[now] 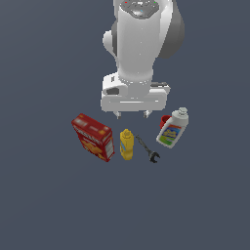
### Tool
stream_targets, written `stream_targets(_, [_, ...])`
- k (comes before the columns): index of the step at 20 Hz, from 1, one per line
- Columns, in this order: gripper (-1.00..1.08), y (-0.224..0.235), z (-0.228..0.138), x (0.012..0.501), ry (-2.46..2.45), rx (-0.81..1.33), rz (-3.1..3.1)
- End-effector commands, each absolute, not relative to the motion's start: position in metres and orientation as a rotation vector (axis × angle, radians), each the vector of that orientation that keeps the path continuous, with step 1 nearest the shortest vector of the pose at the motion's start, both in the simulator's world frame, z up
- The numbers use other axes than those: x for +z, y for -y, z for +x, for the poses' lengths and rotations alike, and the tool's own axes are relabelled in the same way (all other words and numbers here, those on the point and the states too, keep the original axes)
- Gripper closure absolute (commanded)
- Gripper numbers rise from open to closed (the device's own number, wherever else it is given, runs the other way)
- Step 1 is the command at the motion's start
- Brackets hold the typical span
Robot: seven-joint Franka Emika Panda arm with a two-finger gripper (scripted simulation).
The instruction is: Pick up a designated object from a clutter of objects.
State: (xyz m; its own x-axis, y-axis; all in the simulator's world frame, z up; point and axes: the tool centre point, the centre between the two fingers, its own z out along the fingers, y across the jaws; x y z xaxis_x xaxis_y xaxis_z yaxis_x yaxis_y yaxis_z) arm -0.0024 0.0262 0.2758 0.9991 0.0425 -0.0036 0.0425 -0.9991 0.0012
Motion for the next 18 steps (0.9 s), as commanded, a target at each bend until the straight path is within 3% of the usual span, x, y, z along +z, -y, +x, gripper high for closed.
stream_targets(1, [-0.92,-0.046,-0.007,0.26,-0.141,-0.006,3.131])
stream_targets(8, [-0.92,-0.117,-0.038,0.201,-0.43,-0.004,3.091])
stream_targets(18, [-0.92,-0.206,-0.113,0.127,-0.852,0.0,3.009])
